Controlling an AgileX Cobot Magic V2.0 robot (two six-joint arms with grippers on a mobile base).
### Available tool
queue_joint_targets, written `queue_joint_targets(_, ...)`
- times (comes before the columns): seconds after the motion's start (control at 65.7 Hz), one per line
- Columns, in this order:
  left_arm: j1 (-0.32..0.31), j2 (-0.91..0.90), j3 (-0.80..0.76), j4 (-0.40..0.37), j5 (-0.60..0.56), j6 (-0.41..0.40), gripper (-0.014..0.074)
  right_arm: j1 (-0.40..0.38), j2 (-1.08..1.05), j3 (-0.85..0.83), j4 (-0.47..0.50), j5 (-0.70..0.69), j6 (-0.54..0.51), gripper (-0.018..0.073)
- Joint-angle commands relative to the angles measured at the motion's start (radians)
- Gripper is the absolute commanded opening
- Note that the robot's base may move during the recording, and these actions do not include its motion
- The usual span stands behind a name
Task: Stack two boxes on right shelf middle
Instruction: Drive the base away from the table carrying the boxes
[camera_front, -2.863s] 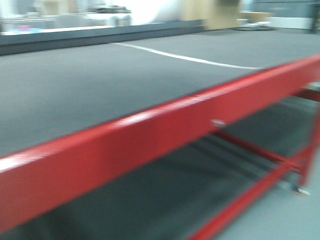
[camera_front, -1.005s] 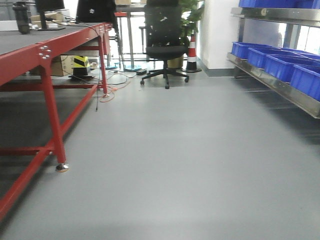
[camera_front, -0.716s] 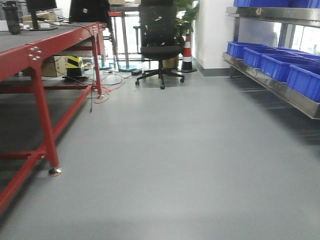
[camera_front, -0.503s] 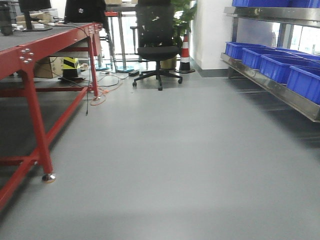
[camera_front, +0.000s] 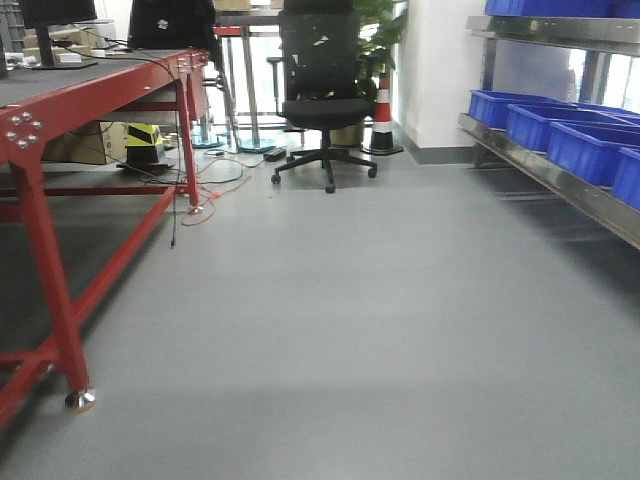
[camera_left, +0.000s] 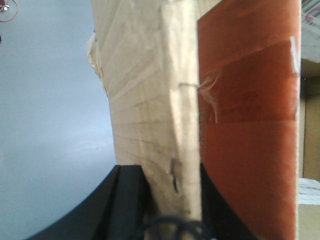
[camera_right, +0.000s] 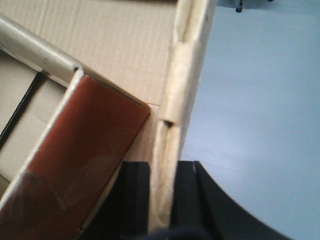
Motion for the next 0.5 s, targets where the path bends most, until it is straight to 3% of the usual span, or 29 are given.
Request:
queue_joint_targets(0.0, 0.006, -0.019, -0.015, -0.013, -0.065, 0.003, -0.0111, -0.007, -0.008, -0.01, -0.027, -0.037, -0.019, -0.0151)
queue_joint_targets(0.487, 0.006, -0.019, -0.015, -0.007, -0.065, 0.003, -0.0111, -0.007, -0.008, -0.01, -0.027, -0.043, -0.019, -0.0151)
